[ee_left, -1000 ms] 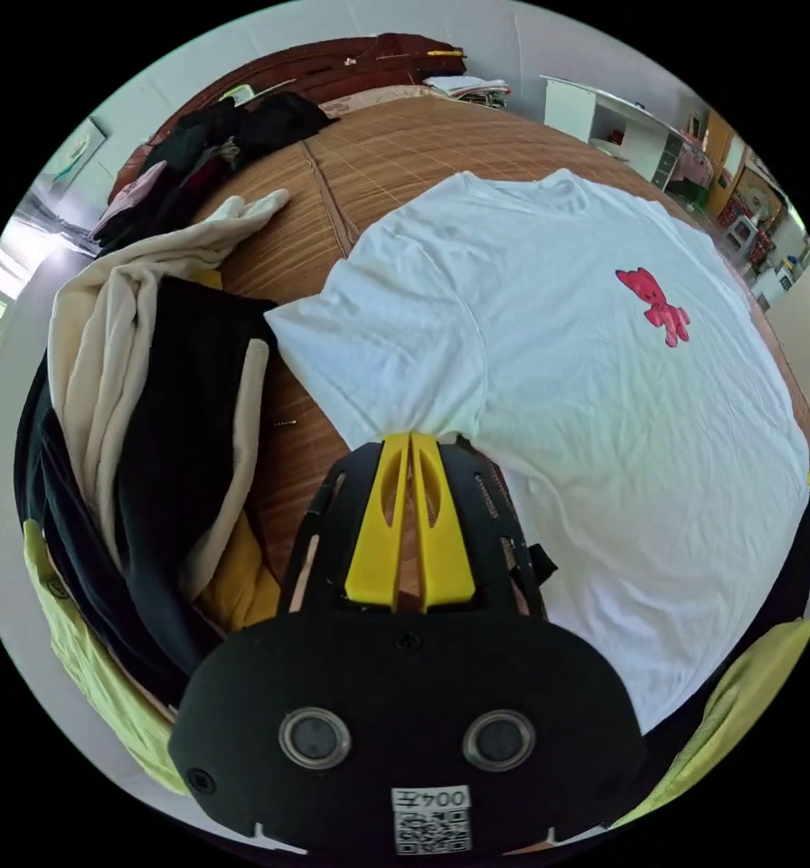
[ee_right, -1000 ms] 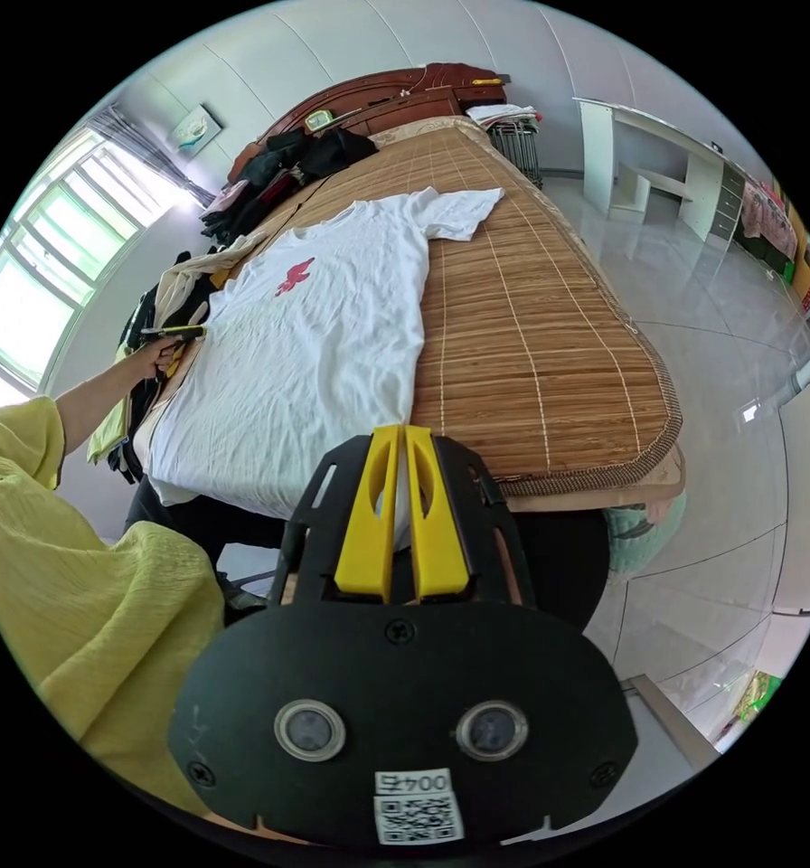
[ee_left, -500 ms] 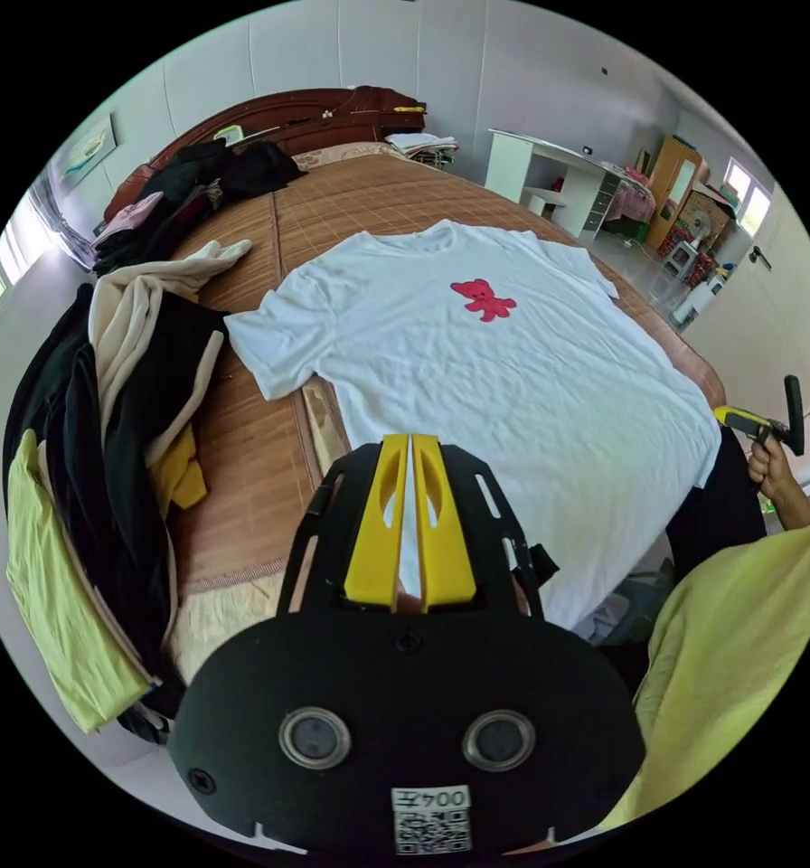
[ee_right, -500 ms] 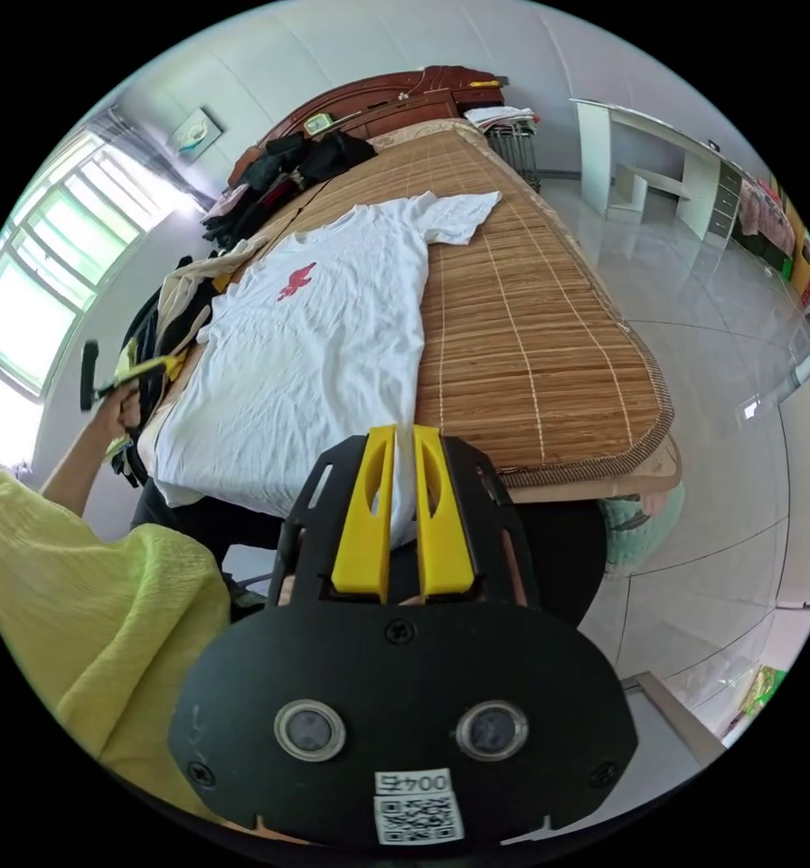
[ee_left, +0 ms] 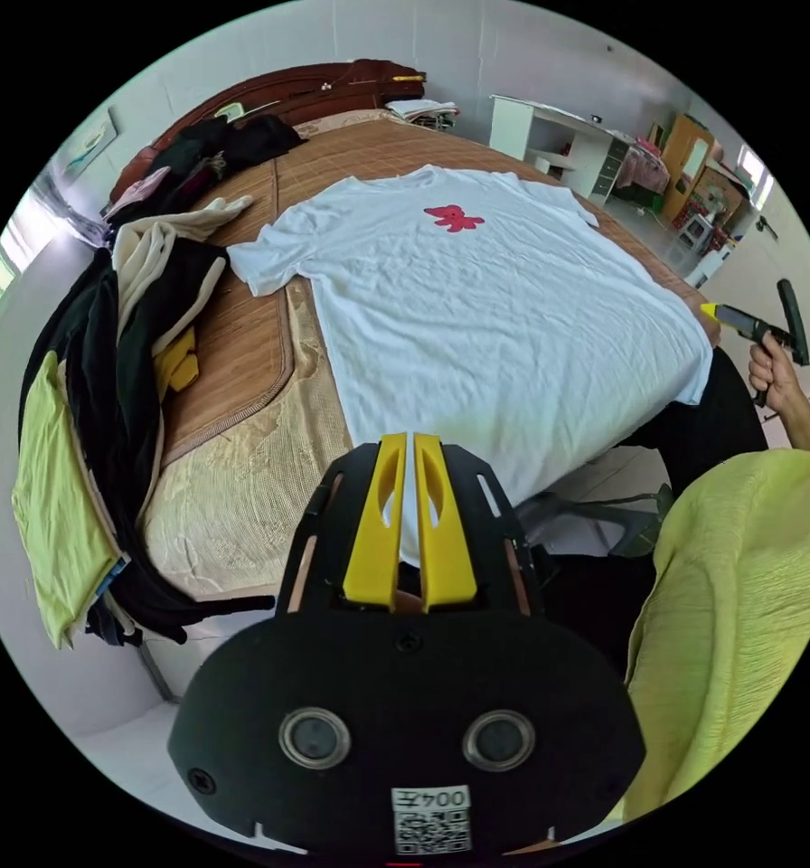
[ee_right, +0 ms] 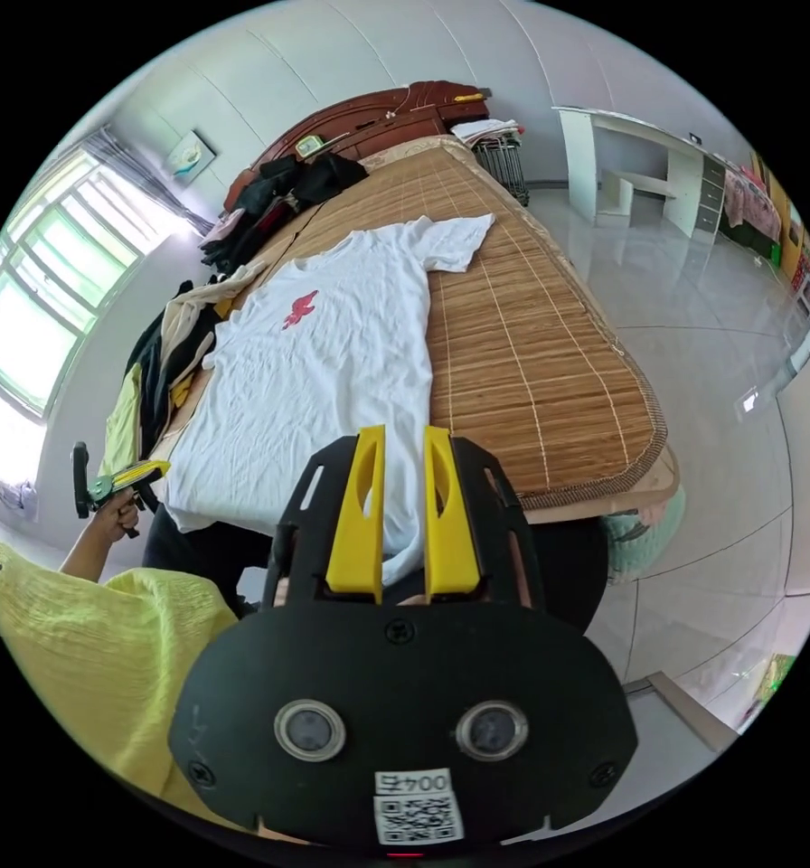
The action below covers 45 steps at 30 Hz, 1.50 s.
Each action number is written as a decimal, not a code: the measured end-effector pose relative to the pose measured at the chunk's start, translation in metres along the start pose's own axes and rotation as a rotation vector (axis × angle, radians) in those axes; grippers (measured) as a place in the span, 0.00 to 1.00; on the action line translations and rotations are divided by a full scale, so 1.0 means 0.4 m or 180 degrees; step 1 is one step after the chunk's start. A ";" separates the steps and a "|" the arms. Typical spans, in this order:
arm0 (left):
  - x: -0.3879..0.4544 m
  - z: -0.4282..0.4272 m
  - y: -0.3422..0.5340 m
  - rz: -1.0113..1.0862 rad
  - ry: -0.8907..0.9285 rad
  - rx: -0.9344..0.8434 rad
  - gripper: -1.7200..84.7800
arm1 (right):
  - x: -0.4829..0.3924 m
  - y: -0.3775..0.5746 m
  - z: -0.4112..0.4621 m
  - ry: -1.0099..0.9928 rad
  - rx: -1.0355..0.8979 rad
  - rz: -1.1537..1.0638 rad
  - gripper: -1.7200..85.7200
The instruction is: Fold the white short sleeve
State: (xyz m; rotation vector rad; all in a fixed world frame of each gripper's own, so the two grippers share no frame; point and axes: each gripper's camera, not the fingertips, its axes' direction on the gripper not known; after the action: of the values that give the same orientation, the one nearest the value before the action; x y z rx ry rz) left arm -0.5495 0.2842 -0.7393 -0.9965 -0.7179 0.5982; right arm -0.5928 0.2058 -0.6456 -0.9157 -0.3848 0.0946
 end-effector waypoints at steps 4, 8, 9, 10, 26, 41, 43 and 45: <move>0.068 0.006 0.043 0.0110 -0.0071 0.0013 0.05 | -0.032 0.017 -0.027 0.0050 -0.0087 -0.0162 0.10; 0.146 0.014 0.073 0.0256 -0.0169 0.0102 0.04 | -0.042 0.025 -0.027 0.0177 -0.0172 -0.0210 0.10; 0.170 0.027 0.073 0.0301 -0.0245 0.0103 0.04 | -0.042 0.021 -0.026 0.0191 -0.0181 -0.0198 0.10; 0.181 0.035 0.072 0.0318 -0.0271 0.0099 0.04 | -0.041 0.009 -0.029 0.0221 -0.0161 -0.0173 0.10; 0.390 0.047 0.092 0.0516 0.0210 0.0489 0.02 | 0.031 -0.102 -0.065 -0.0170 -0.0431 0.0222 0.12; 0.667 0.220 0.145 0.1381 0.0153 0.0144 0.02 | 0.020 -0.164 -0.121 -0.0328 -0.0771 0.0055 0.06; 0.671 0.213 0.161 0.1388 0.0145 0.0161 0.02 | 0.016 -0.181 -0.158 -0.0221 -0.0621 0.0046 0.08; 0.681 0.201 0.168 0.1415 0.0126 0.0289 0.02 | 0.017 -0.214 -0.199 -0.0209 -0.0387 0.0074 0.08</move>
State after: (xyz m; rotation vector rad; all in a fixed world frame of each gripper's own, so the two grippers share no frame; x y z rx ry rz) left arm -0.4488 0.5554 -0.7001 -1.0869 -0.4287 0.9852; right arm -0.5645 0.0952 -0.6194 -1.0392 -0.4447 0.1237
